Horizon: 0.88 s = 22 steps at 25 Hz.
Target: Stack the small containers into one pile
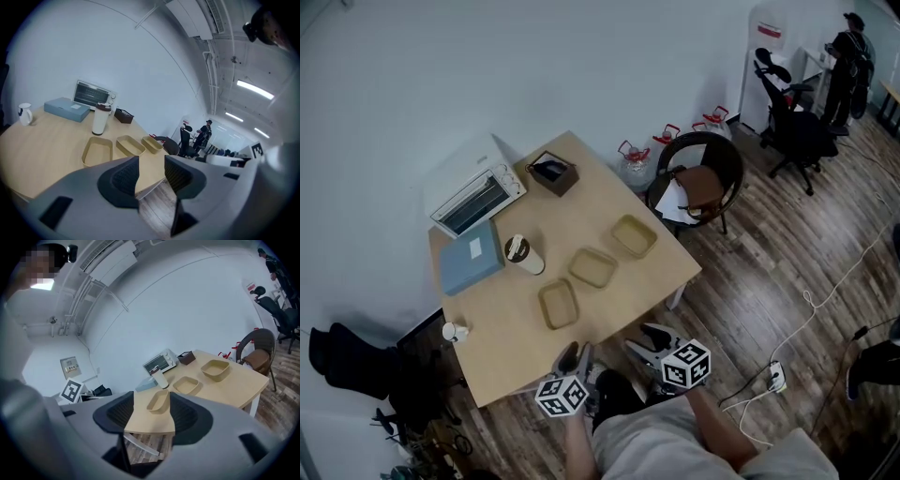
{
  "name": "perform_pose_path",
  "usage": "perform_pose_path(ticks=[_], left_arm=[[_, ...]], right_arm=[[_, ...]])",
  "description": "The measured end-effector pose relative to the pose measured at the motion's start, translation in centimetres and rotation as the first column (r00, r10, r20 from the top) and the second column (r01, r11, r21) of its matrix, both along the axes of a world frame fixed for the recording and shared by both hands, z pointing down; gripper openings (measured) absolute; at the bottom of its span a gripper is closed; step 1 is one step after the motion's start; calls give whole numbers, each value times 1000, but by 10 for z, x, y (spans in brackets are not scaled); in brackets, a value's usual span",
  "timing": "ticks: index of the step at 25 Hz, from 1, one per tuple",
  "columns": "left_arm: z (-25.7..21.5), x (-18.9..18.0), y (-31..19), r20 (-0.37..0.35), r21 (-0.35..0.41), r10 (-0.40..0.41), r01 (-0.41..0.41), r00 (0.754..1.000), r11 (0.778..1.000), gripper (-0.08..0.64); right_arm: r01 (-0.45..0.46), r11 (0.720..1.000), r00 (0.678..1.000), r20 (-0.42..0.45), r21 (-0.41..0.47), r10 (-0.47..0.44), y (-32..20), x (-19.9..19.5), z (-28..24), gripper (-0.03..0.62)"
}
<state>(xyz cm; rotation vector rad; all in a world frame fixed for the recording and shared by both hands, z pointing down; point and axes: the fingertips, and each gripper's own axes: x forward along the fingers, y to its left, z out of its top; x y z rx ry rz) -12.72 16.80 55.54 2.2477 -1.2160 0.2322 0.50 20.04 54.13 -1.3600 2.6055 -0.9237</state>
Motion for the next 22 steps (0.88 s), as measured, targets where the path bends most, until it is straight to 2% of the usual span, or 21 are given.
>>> perform_pose_path(ticks=[2,9,15,22], left_arm=[[-1,-2,-1,-39,-5,-19,18,999,1000,137],[5,-25,-13,-23,-11,-67,67,997,998,120],[15,-38,-23,39,-17,-75,76,996,997,117],[31,-67,-50,125,-52,-101,108,987,993,117]], right_arm=[[1,1000,1000,28,9,-1,-1,1,-2,250],[19,999,1000,1,32,-19,-20,-8,-4,238],[59,998,995,-75,-12,-60,-36,-30,14,222],[100,992,990,-93,-71,-107,-69,-66,29,227]])
